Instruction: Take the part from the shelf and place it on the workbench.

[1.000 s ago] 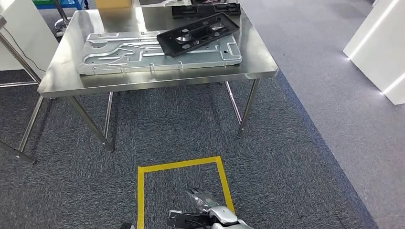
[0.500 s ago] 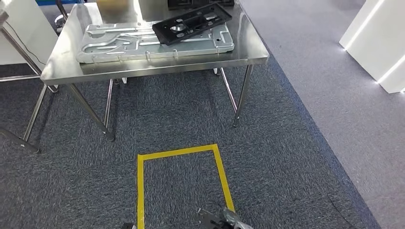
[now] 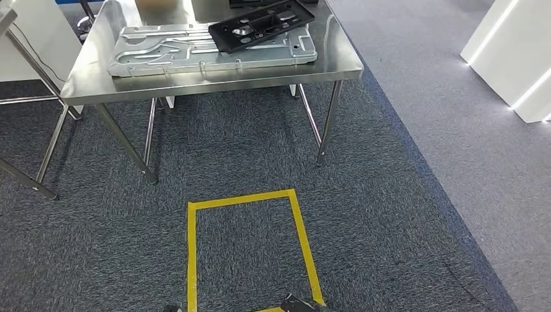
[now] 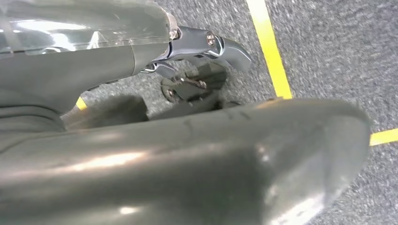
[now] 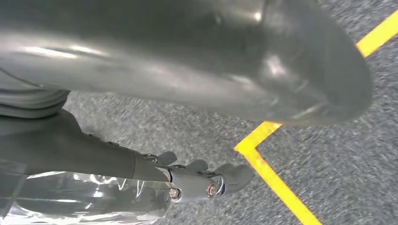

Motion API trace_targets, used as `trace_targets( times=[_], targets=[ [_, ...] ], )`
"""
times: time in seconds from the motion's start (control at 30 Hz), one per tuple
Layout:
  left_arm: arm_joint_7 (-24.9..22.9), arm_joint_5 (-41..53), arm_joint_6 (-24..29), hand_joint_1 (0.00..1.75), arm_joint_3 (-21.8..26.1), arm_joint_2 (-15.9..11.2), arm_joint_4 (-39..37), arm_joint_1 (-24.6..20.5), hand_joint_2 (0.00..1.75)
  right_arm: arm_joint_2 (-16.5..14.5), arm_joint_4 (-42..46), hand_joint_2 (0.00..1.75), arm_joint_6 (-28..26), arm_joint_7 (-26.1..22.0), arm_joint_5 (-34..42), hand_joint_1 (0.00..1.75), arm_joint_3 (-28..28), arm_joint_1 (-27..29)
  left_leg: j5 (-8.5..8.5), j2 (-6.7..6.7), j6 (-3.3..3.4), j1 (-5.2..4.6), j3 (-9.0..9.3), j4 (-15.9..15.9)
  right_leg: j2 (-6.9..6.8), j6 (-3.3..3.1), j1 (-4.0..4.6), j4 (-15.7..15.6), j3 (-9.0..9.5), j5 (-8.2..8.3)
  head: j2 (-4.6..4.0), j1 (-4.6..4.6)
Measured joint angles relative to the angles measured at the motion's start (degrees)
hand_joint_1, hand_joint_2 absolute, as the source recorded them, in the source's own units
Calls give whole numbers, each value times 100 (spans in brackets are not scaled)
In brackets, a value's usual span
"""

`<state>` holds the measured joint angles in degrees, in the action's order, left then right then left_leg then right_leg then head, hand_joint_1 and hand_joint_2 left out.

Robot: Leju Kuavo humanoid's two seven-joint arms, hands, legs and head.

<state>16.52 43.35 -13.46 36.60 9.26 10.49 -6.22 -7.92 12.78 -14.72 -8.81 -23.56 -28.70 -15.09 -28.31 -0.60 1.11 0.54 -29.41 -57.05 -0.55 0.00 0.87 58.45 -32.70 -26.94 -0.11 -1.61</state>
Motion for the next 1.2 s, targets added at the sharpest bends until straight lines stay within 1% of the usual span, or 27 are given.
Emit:
trace_targets(
  times=[0.07,0.13,0.17,0.2,0.27,0.3,0.33,0.37,0.4,0.43,0.47,0.5,0.57,0.6,0.67,0.7,0.73,0.77,0.8,0.83,0.9,0.93,0.97,1.03,1.1,1.17,1.2],
  targets=[
    [17,43,-33,0,-4,-61,0,8,0,63,-7,0,2,49,-85,0,9,19,72,-2,60,33,-37,38,29,86,-37,408,-186,-290,0,0],
    [12,98,-19,0,-26,-97,0,4,0,111,-16,0,65,98,-161,0,20,47,123,31,74,37,-115,37,42,162,-100,1155,-522,-692,0,-1],
    [7,120,-9,0,-41,-103,0,3,0,128,-21,0,97,123,-199,0,23,66,145,59,62,41,-149,35,44,190,-132,1460,-651,-812,0,-1],
    [2,137,0,0,-54,-106,0,2,0,140,-26,0,123,145,-232,0,24,82,160,79,50,45,-171,34,44,210,-154,1637,-723,-863,0,-1],
    [-6,146,9,0,-63,-108,0,2,0,149,-30,0,139,168,-261,0,24,97,173,101,36,52,-187,33,44,227,-175,1702,-741,-853,0,-1],
    [-7,147,9,0,-64,-108,0,3,0,149,-30,0,141,169,-261,0,24,99,173,103,35,53,-187,33,44,229,-177,1697,-737,-847,0,-1],
    [-15,155,15,0,-70,-108,0,7,0,154,-31,0,147,184,-276,0,23,110,179,122,25,61,-194,28,45,240,-191,1551,-647,-755,0,-1],
    [-27,166,29,0,-77,-107,0,8,0,166,-33,0,153,210,-303,0,23,124,187,163,1,77,-208,13,100,264,-223,1164,-422,-566,0,0],
    [-47,181,55,0,-86,-109,0,-3,0,183,-39,0,167,263,-363,0,22,141,205,234,-56,87,-246,-10,198,264,-250,718,-181,-396,0,0],
    [-70,197,84,0,-97,-111,0,-12,0,201,-46,0,186,328,-432,0,17,161,230,316,-123,102,-286,-28,291,252,-267,278,56,-228,0,0],
    [-95,214,116,0,-104,-114,0,-21,0,214,-52,0,218,392,-487,0,13,173,257,394,-195,114,-321,-35,365,213,-267,-23,205,-141,0,0],
    [-124,231,148,0,-114,-117,0,-26,0,221,-58,0,257,453,-526,0,7,182,273,442,-257,123,-357,-43,367,143,-263,-94,220,-141,0,-1],
    [-175,266,202,0,-128,-121,0,-21,0,225,-63,0,327,523,-523,0,2,192,153,362,-298,137,-456,-216,247,29,-255,-118,210,-103,0,-1],
    [-195,281,227,0,-134,-122,0,-28,0,227,-63,0,348,547,-515,0,2,198,-4,278,-297,136,-570,-463,180,-16,-249,-130,203,-90,0,-1],
    [-229,306,278,0,-143,-123,0,-50,0,238,-68,0,380,585,-512,0,2,225,-407,156,-291,124,-908,-1242,31,-68,-193,-128,181,-85,0,-1],
    [-254,316,309,0,-151,-124,0,-53,0,243,-72,0,392,608,-517,0,2,242,-538,138,-288,119,-1042,-1580,-48,-82,-162,-125,172,-85,0,-1],
    [-288,324,348,0,-162,-124,0,-51,0,249,-75,0,402,633,-523,0,2,255,-574,126,-278,112,-1093,-1755,-121,-92,-132,-122,165,-86,0,-1],
    [-328,338,390,0,-171,-126,0,-48,0,252,-79,0,409,660,-528,0,2,263,-496,111,-257,103,-1024,-1687,-185,-99,-106,-117,164,-87,0,-1],
    [-366,353,432,0,-180,-128,0,-47,0,254,-80,0,413,687,-533,0,2,267,-332,77,-223,88,-845,-1396,-244,-104,-84,-113,168,-91,0,-1],
    [-403,371,476,0,-186,-133,0,-54,0,256,-81,0,417,709,-534,0,2,268,-151,-19,-173,62,-608,-974,-298,-106,-67,-108,176,-96,0,-1],
    [-465,410,542,0,-200,-149,0,-88,0,258,-82,0,432,744,-538,0,2,269,40,-279,-80,-22,-247,-282,-404,-85,-28,-90,177,-108,0,-1],
    [-490,429,564,0,-210,-156,0,-102,0,261,-82,0,445,756,-542,0,2,271,57,-358,-49,-59,-182,-127,-456,-66,-18,-83,172,-110,0,-1],
    [-513,445,584,0,-220,-161,0,-106,0,262,-82,0,460,769,-550,0,2,272,49,-360,-31,-84,-189,-89,-511,-43,-13,-80,168,-107,0,-1],
    [-557,474,619,0,-232,-169,0,-83,0,264,-83,0,488,799,-571,0,2,268,100,-233,6,-64,-205,-51,-570,7,-25,-70,178,-122,0,0],
    [-587,489,651,0,-233,-176,-1,-75,0,267,-84,0,504,827,-593,0,2,263,166,-118,58,-23,-197,9,-353,75,-52,155,91,-304,0,0],
    [-595,489,671,0,-235,-176,-1,-89,0,277,-89,0,515,851,-604,0,2,277,209,5,92,-10,-220,27,-55,132,-97,812,-214,-670,0,0],
    [-595,488,680,0,-236,-175,-1,-88,0,281,-92,0,520,865,-608,0,2,290,220,72,95,-10,-239,21,5,151,-115,1190,-394,-821,0,1]
  ],
)
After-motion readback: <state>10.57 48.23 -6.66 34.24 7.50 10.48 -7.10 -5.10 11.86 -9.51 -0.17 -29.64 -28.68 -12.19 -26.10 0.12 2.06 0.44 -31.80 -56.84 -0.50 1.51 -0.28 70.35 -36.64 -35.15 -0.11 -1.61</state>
